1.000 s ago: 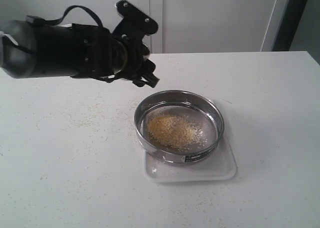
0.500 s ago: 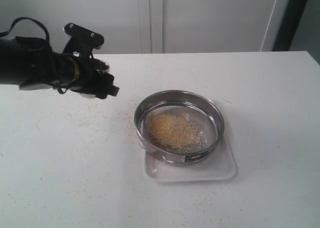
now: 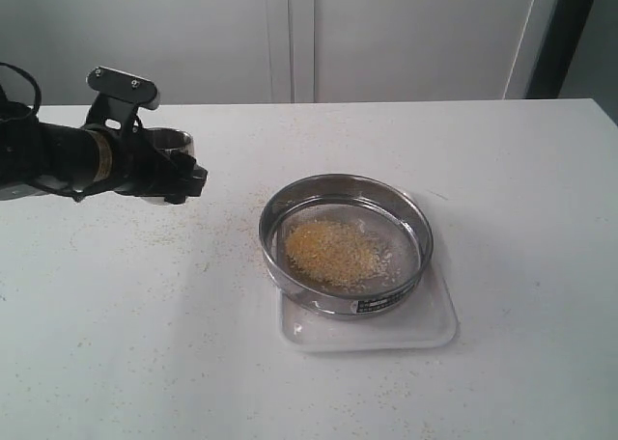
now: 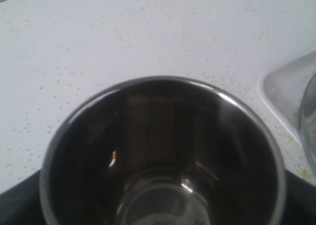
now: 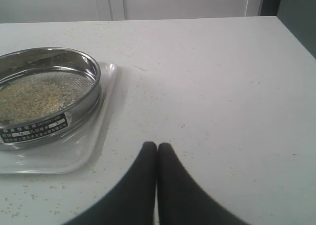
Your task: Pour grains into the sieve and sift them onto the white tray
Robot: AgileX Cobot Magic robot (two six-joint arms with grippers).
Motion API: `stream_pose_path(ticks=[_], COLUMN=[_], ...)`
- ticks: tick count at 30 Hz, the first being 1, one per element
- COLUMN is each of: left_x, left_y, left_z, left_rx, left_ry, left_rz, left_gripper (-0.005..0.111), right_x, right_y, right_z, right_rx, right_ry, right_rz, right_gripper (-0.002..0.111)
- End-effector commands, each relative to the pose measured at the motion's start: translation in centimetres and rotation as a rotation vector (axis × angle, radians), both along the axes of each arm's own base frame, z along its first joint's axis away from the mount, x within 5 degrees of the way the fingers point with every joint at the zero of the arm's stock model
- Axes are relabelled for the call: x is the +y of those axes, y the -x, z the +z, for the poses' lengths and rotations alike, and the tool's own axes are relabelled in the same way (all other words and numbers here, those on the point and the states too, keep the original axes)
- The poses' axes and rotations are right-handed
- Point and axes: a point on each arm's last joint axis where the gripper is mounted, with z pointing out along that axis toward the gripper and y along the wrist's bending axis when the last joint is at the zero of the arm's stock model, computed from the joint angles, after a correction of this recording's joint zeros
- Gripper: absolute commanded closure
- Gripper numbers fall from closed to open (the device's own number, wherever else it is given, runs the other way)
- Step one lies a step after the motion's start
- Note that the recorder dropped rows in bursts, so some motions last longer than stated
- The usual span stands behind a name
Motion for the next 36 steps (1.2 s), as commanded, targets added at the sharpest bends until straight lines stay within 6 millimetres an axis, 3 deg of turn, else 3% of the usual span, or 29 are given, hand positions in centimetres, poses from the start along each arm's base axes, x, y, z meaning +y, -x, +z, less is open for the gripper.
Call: stream_pose_path(ticks=[1, 9, 21, 30, 36], left_x=[0.6, -0.1, -0.5, 0.2, 0.1], left_y=[0.5, 0.7, -0.3, -1.4, -1.8], left_z=[0.0, -0.9, -3.8, -6.3, -7.3], left_rx=[-0.038, -0.112, -0.147, -0.139, -0.191], left_ry=[0.023, 0.105, 0.133, 0.210, 0.228], left_rz=[-0.051, -0.103, -0.106, 0.067, 0.059], left_gripper=[0.107, 0.107, 0.107, 0.107, 0.107], right_x=[0.0, 0.0, 0.0, 0.0, 0.0], right_y=[0.0, 0.0, 0.0, 0.0, 0.0], right_z=[0.0, 0.0, 0.0, 0.0, 0.0], right_rx=[-0.012, -0.012, -0.012, -0.012, -0.012], right_ry=[-0.003, -0.003, -0.003, -0.003, -0.003], right_rz=[-0.010, -0.010, -0.010, -0.010, -0.010], right_gripper=[0.108, 0.108, 0.108, 0.108, 0.108])
